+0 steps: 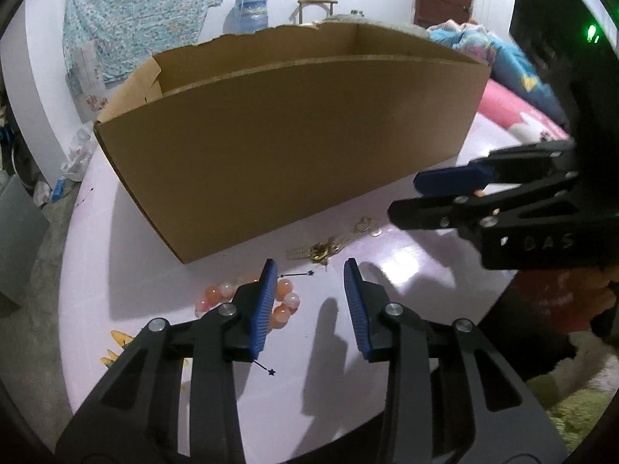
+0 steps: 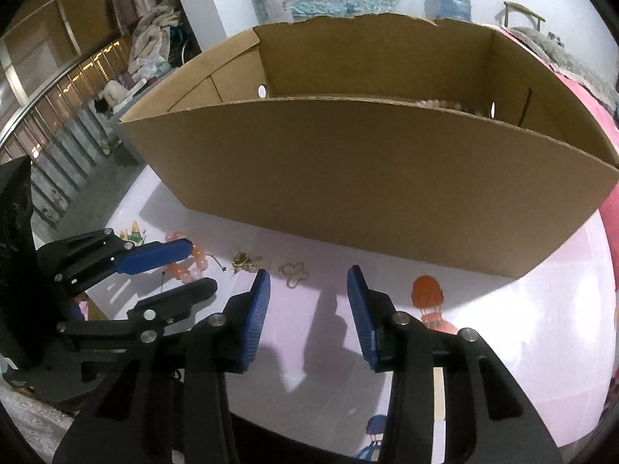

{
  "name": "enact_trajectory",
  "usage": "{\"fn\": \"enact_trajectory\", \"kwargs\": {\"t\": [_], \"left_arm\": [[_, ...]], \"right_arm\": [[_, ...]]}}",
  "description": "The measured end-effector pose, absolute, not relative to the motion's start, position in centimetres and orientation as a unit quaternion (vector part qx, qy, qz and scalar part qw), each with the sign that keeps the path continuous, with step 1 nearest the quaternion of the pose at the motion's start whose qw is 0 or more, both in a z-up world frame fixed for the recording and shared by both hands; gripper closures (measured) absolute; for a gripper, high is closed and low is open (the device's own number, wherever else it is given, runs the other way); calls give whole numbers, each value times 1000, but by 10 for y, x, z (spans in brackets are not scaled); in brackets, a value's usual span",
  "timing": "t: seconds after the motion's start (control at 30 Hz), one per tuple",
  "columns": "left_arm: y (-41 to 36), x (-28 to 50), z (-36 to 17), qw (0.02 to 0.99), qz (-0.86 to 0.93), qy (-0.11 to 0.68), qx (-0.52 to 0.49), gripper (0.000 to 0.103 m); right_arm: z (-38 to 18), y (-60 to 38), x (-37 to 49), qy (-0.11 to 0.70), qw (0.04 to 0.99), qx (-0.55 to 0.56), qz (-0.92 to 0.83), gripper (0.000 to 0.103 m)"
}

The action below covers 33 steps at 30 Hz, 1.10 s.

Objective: Organize jewelry
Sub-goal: 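Grasp the gold double-loop charm with the right tool while the left tool approaches the gold pieces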

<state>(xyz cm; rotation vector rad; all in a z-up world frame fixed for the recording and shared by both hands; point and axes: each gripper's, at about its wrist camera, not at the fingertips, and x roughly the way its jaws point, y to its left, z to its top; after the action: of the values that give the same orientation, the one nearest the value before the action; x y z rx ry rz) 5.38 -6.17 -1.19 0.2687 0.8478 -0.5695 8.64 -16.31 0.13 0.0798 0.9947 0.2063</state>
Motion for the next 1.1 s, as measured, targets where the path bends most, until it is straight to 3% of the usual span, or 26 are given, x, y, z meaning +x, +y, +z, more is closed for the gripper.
{"fn": "enact_trajectory", "kwargs": {"t": [1.1], "left_arm": [[-54,66,-24,866,-222,431,127,69]], "right_arm": [[10,-181,73,459,881,72,85,62]]}}
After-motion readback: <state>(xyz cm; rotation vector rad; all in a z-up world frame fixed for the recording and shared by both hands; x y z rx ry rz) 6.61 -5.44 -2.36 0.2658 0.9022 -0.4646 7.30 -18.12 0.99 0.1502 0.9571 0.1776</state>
